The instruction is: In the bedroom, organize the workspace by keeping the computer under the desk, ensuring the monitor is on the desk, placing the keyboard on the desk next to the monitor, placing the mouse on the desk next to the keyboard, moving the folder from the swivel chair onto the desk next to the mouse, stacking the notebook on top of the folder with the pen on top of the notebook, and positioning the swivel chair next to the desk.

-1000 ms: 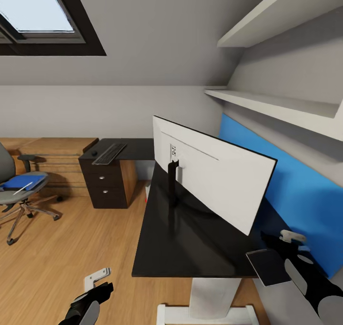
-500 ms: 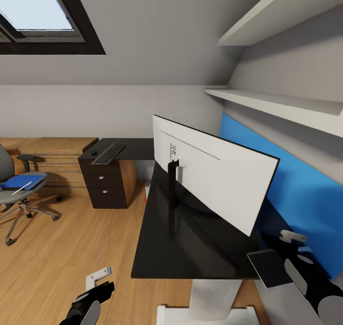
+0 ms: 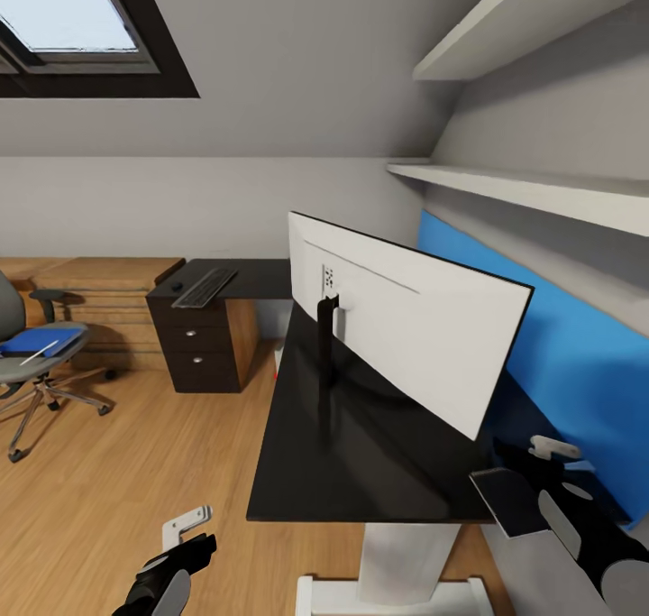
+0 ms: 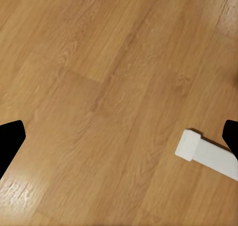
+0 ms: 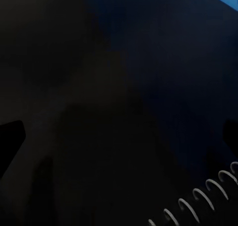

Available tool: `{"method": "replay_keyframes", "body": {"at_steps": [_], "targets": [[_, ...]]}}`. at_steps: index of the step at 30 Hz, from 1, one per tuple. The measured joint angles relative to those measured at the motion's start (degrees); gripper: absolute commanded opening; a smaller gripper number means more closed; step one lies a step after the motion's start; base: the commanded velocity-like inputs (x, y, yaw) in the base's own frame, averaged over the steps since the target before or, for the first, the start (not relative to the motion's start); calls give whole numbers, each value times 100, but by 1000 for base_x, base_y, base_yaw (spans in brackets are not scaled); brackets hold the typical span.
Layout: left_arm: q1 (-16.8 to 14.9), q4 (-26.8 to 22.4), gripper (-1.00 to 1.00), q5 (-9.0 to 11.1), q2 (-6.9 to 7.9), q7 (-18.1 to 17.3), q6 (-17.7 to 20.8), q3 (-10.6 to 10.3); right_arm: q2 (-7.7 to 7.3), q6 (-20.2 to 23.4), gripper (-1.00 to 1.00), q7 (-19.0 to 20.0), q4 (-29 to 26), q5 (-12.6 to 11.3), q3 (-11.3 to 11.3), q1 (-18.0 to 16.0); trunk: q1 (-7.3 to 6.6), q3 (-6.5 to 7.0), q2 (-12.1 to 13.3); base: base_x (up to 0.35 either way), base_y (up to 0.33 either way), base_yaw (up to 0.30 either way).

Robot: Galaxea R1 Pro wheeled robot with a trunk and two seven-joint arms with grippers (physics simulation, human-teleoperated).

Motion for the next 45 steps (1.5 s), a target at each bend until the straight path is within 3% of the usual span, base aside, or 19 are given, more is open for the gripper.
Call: {"method": "replay_keyframes", "body": {"at_steps": [3,45], "targets": [[0,0,100,0,0,0,0,0,-1,2,100,-5,-70,6,-2,-1,66,-54,-121,0,0,0],[0,44,100,-1,0,-8,0,0,9,9,100,-8,-88,7,15,0,66,-54,-122,-35,0,0]]}}
